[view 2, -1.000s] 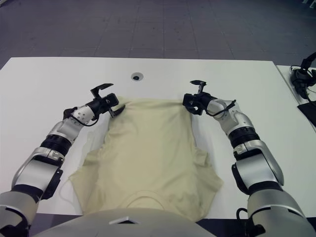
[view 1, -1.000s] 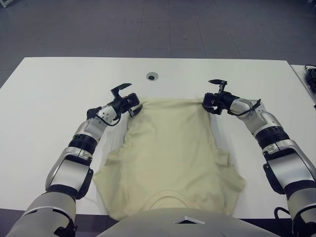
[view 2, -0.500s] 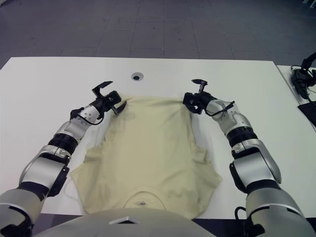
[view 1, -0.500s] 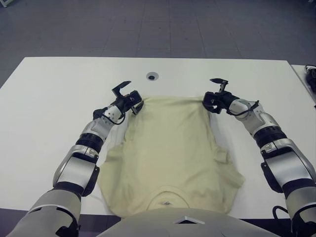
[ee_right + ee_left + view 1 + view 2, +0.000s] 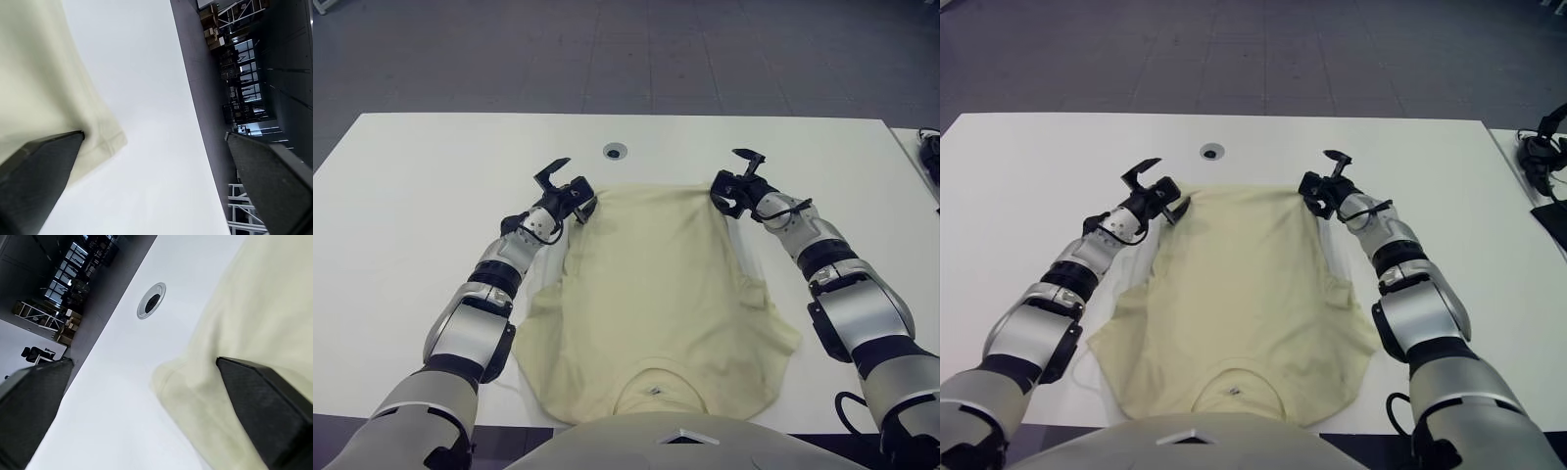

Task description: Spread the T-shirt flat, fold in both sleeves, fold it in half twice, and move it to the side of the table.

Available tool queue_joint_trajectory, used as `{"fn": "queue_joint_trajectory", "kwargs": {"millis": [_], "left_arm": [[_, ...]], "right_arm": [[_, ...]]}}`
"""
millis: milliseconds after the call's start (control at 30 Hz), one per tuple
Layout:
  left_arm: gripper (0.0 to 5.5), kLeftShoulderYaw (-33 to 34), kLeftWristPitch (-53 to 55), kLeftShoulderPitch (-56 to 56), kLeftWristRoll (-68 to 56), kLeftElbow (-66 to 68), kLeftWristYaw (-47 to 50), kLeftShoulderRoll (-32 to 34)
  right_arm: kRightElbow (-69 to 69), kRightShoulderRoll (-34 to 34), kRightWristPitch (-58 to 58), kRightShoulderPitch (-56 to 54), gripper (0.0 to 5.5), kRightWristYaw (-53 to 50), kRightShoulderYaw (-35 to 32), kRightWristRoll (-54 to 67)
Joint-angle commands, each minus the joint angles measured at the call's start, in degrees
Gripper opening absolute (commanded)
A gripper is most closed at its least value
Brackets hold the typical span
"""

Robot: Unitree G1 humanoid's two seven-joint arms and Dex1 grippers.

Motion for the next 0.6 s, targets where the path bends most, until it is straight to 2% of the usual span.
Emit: {"fn": "queue_joint_trajectory", "kwargs": {"millis": [33,133,300,500,600], "left_arm": [[5.4,5.3,-1.9,4.0,-4.8,-13.6,1.7,0.5],[5.4,10.2,0.6,10.7,-10.5,-32.4,0.0,1.2],[5.4,16.7,11.6,22.7,-19.0,-62.7,-3.1,2.4],[5.4,21.1,23.6,48.3,-32.1,-90.6,-4.0,1.1],[5.4,20.7,19.8,66.4,-34.3,-96.5,-1.5,-3.9]], "right_arm": [[-15.6,-2.0,-7.1,8.5,5.38,3.5,-7.6,10.8],[-35.9,-2.7,-9.0,17.1,5.38,5.1,-14.3,21.1],[-60.4,-2.4,-4.6,28.4,5.38,3.3,-20.4,26.9],[-73.0,1.1,4.4,43.9,5.38,4.6,-22.4,40.5],[-76.5,3.0,5.1,53.2,5.38,3.5,-23.0,43.7]]}}
